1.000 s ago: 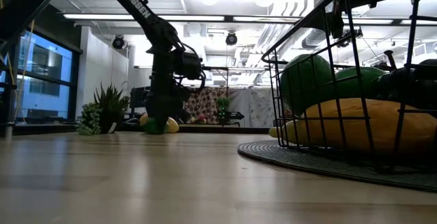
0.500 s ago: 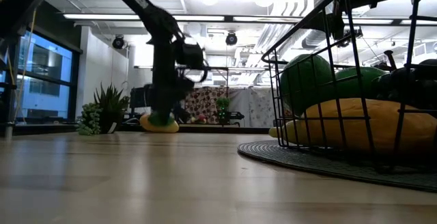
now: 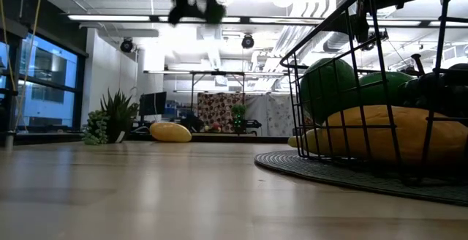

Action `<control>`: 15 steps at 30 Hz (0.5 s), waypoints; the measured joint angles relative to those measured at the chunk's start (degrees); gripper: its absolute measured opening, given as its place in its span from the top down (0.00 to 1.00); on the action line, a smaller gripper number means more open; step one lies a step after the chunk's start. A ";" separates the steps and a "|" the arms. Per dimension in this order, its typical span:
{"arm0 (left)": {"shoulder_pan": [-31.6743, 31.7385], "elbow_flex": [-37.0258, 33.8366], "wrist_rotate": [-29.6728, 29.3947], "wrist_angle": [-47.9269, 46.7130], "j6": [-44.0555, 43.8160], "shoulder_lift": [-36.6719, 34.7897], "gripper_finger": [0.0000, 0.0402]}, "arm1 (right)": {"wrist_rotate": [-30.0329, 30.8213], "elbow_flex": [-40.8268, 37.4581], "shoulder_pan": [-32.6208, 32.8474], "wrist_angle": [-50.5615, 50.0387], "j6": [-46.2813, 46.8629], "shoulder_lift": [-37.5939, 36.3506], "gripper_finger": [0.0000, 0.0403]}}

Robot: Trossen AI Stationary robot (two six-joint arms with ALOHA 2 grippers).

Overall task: Build produce basket
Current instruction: Put the green lime into the black basket

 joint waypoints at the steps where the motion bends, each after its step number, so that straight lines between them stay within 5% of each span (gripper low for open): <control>1: -1.93 -1.90 -0.02 4.19 -0.90 -2.60 0.48 | 0.00 0.00 0.00 0.00 0.00 0.00 0.01; 9: -18.71 -23.54 -5.02 33.77 -8.99 -19.52 0.48 | -0.31 0.00 0.00 0.22 -0.15 0.00 0.01; 15: -28.93 -34.83 -17.11 40.32 -10.79 -24.91 0.48 | -1.94 0.00 0.00 0.26 -1.49 0.00 0.01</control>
